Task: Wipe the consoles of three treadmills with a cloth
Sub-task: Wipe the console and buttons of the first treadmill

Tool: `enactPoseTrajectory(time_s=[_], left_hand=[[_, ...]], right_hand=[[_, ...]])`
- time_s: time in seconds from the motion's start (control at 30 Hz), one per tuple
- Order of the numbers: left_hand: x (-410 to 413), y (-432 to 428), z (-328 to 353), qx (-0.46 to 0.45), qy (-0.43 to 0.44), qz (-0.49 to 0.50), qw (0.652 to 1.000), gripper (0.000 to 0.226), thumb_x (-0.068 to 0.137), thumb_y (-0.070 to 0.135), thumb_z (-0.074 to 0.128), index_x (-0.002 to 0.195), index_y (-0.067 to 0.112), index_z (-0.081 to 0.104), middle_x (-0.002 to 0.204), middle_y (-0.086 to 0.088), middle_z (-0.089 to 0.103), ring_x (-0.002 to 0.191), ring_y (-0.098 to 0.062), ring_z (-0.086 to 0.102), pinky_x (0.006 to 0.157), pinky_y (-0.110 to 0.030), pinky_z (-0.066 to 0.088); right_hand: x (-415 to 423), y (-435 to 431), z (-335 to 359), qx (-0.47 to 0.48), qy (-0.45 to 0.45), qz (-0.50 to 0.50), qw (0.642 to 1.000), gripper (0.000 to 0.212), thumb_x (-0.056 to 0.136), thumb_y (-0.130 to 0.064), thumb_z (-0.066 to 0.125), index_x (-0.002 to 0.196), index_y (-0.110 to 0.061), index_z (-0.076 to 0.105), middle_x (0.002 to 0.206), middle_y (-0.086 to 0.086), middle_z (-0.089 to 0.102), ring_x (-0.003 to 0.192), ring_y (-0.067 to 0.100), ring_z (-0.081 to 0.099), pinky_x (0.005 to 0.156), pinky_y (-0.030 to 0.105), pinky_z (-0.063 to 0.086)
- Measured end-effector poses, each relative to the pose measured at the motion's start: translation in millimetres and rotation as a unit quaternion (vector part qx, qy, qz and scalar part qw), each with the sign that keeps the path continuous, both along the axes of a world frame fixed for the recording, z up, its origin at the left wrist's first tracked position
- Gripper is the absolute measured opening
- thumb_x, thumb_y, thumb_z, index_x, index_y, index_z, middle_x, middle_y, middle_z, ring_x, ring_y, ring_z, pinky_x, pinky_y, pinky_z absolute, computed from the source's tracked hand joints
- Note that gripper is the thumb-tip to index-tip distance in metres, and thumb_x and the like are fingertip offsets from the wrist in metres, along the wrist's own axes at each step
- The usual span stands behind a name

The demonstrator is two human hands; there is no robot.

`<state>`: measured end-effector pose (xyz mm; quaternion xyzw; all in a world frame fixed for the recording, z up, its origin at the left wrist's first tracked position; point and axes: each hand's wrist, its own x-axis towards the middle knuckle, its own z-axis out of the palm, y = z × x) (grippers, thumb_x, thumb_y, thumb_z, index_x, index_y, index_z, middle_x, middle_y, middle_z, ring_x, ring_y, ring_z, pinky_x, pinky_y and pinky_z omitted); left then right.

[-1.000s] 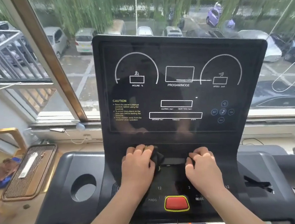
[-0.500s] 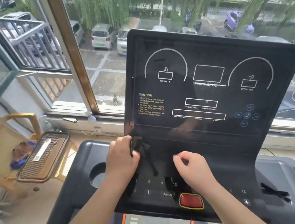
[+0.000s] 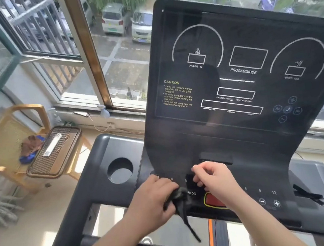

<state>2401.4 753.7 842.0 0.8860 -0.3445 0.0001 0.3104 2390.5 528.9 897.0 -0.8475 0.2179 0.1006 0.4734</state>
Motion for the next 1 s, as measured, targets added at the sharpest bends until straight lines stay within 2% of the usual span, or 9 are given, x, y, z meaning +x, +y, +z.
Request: enactPoseTrajectory(time_s=[0.1,0.23,0.3,0.37,0.47,0.57,0.67,0.83,1.0], left_hand=[[28.2,6.9,-1.5,0.023,-0.019,0.019,0.999,0.033,0.08,0.031,0.06,0.112,0.026,0.067,0.102,0.011,0.066,0.087,-0.022,0.055,0.076,-0.036,0.053],[57.2,-0.8,-3.0,0.032,0.007,0.2,0.979,0.046,0.08,0.034,0.054,0.119,0.017,0.069,0.108,-0.003,0.066,0.092,-0.033,0.057,0.076,-0.045,0.057],[41.8,-11.4,-2.5,0.045,-0.004,0.191,0.981,0.043,0.079,0.029,0.059,0.119,0.016,0.069,0.107,-0.003,0.065,0.088,-0.032,0.055,0.072,-0.044,0.056],[19.6,-15.8,-3.8,0.04,-0.021,0.119,0.992,0.041,0.077,0.024,0.063,0.117,0.019,0.067,0.104,0.0,0.064,0.086,-0.028,0.054,0.07,-0.043,0.055],[23.7,-9.8,5.2,0.036,0.023,0.04,0.998,0.039,0.079,0.029,0.06,0.118,0.028,0.066,0.102,0.009,0.065,0.09,-0.019,0.053,0.077,-0.033,0.052],[53.9,-13.7,24.6,-0.004,0.141,0.167,0.976,0.042,0.086,0.032,0.065,0.128,0.031,0.065,0.111,0.01,0.067,0.103,-0.016,0.058,0.089,-0.034,0.051],[71.9,-31.6,45.8,-0.027,0.126,0.271,0.954,0.046,0.087,0.029,0.067,0.133,0.024,0.064,0.117,0.003,0.066,0.107,-0.02,0.059,0.093,-0.036,0.048],[71.8,-89.5,65.7,-0.014,0.092,0.246,0.965,0.048,0.084,0.028,0.066,0.132,0.022,0.066,0.121,-0.001,0.07,0.112,-0.028,0.057,0.096,-0.038,0.05],[48.1,-158.7,68.7,-0.04,0.089,0.224,0.97,0.047,0.089,0.025,0.065,0.136,0.02,0.065,0.125,0.001,0.07,0.117,-0.025,0.057,0.096,-0.037,0.049]], right_hand=[[-2.3,-0.3,3.2,0.009,0.001,-0.006,1.0,0.029,0.101,-0.03,0.061,0.08,-0.016,0.075,0.076,-0.005,0.077,0.064,0.005,0.069,0.071,0.029,0.056],[-4.6,1.5,7.9,0.013,-0.008,-0.013,1.0,0.027,0.1,-0.031,0.061,0.081,-0.017,0.075,0.077,-0.004,0.077,0.066,0.007,0.07,0.071,0.029,0.057],[-7.3,2.0,9.3,0.015,-0.008,-0.014,1.0,0.027,0.1,-0.031,0.061,0.082,-0.018,0.076,0.078,-0.005,0.077,0.068,0.008,0.071,0.072,0.029,0.057],[-11.4,0.3,9.8,0.012,-0.01,-0.016,1.0,0.027,0.101,-0.03,0.061,0.081,-0.019,0.076,0.077,-0.005,0.077,0.069,0.008,0.072,0.073,0.029,0.058],[-17.8,-7.5,13.8,0.013,-0.001,-0.027,1.0,0.029,0.101,-0.031,0.061,0.081,-0.017,0.077,0.078,-0.005,0.077,0.072,0.01,0.073,0.075,0.031,0.061],[-27.6,-21.5,17.7,0.014,0.004,-0.042,0.999,0.031,0.101,-0.032,0.061,0.08,-0.015,0.077,0.078,-0.005,0.077,0.072,0.01,0.073,0.075,0.033,0.059],[-39.0,-36.0,21.7,0.024,-0.004,-0.065,0.998,0.03,0.101,-0.03,0.062,0.08,-0.013,0.077,0.078,-0.001,0.077,0.07,0.009,0.072,0.073,0.037,0.06],[-54.5,-61.2,23.0,0.041,-0.014,-0.08,0.996,0.03,0.1,-0.029,0.062,0.08,-0.014,0.077,0.076,0.0,0.077,0.066,0.01,0.068,0.073,0.043,0.061],[-69.2,-102.7,18.6,0.038,-0.037,-0.116,0.992,0.031,0.101,-0.03,0.062,0.078,-0.015,0.076,0.077,0.002,0.076,0.07,0.012,0.069,0.07,0.035,0.058]])
